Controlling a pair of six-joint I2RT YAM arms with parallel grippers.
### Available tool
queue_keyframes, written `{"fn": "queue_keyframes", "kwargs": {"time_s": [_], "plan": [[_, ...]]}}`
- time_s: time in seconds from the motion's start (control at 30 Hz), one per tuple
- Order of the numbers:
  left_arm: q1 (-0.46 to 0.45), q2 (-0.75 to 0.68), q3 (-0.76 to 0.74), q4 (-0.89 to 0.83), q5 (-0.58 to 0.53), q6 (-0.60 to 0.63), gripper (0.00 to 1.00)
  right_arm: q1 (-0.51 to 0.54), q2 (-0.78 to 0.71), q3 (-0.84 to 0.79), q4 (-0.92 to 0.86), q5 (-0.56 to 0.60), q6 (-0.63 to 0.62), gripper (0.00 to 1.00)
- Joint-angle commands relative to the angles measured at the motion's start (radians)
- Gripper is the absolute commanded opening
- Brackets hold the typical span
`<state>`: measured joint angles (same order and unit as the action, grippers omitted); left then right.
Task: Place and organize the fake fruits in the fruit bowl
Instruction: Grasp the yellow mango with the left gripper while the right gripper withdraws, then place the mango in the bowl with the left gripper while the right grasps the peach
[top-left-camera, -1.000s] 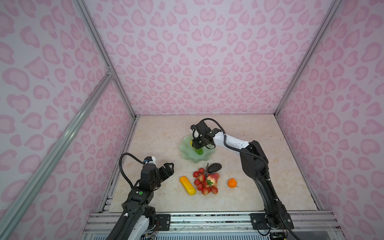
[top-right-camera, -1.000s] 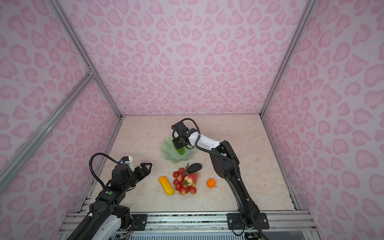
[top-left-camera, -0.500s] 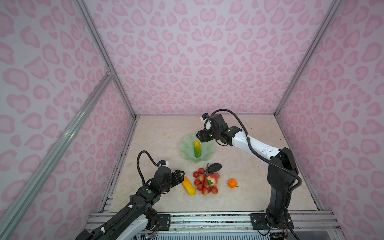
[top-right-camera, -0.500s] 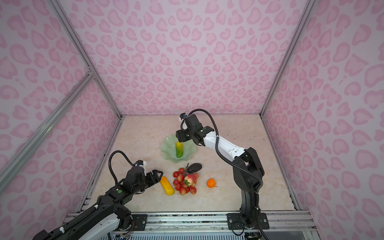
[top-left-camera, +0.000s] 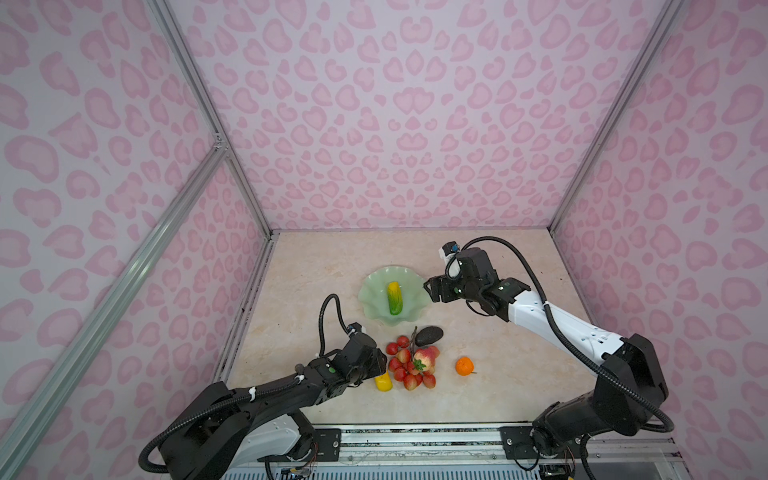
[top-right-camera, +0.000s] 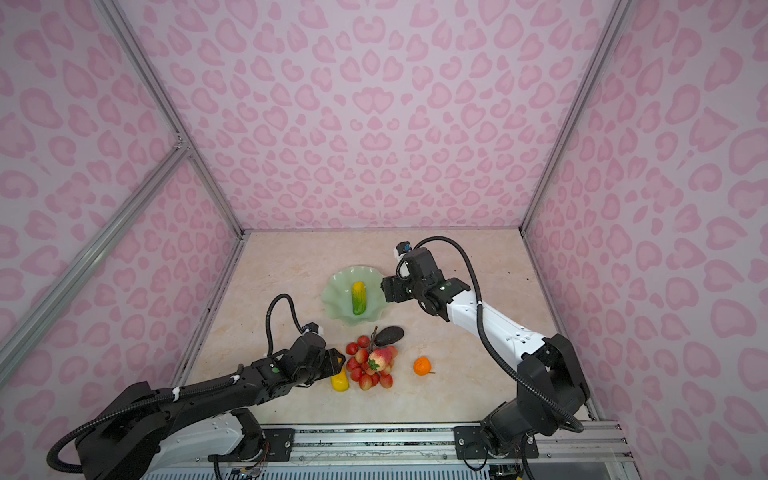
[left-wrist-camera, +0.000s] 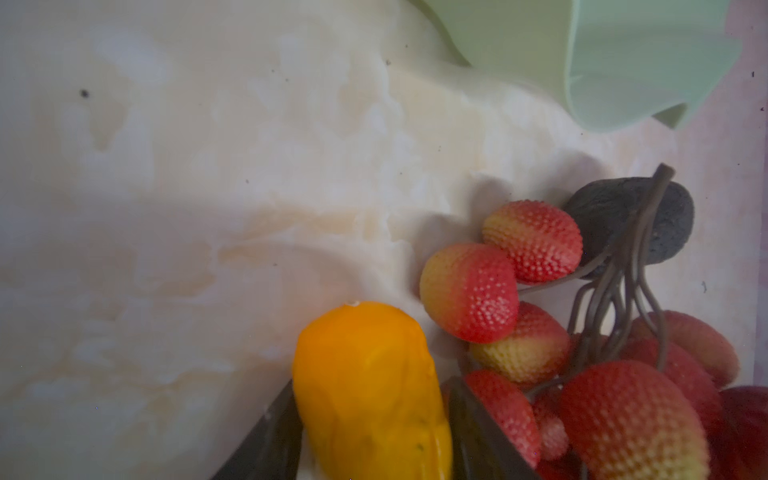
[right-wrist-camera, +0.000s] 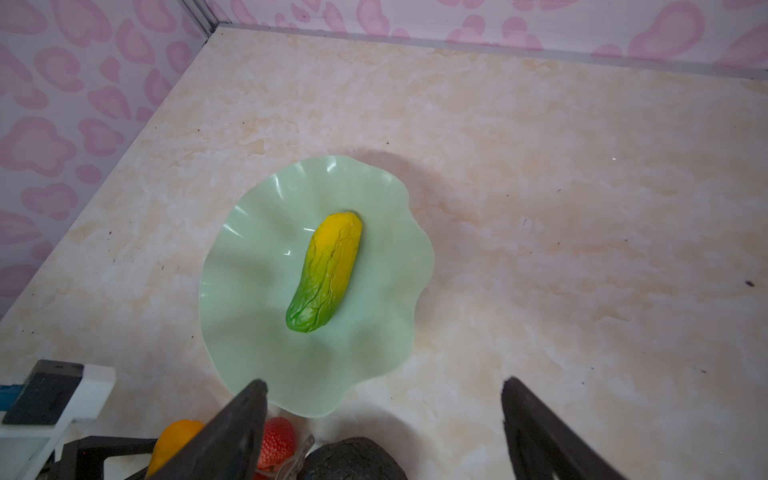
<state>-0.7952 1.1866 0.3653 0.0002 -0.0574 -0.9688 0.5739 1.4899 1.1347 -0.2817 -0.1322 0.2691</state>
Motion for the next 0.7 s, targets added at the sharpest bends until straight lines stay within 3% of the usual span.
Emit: {"fn": "queue_keyframes", "kwargs": {"time_s": [0.0,0.2,0.37,0.5,0.67], "plan": [[-0.008,0.011,0.004,-0.005,-0.012,-0.028,0.47,0.0,-0.023,-0.026,0.01,-0.002,0.007,0.86],[-0.008,-0.187,0.034,-0.166,-0.098,0.027,0.42,0.0,-0.072,-0.082,-0.026,-0.027,0.016,0.85],[0.011,-0.292,0.19,-0.323,-0.169,0.162,0.42,0.011,-0.126,-0.13,-0.086,-0.065,0.033,0.84],[0.096,-0.245,0.325,-0.347,-0.173,0.294,0.42,0.069,-0.192,-0.184,-0.123,-0.075,0.059,0.83],[0.238,-0.048,0.483,-0.3,-0.067,0.433,0.41,0.175,-0.27,-0.26,-0.171,-0.085,0.14,0.83]]}}
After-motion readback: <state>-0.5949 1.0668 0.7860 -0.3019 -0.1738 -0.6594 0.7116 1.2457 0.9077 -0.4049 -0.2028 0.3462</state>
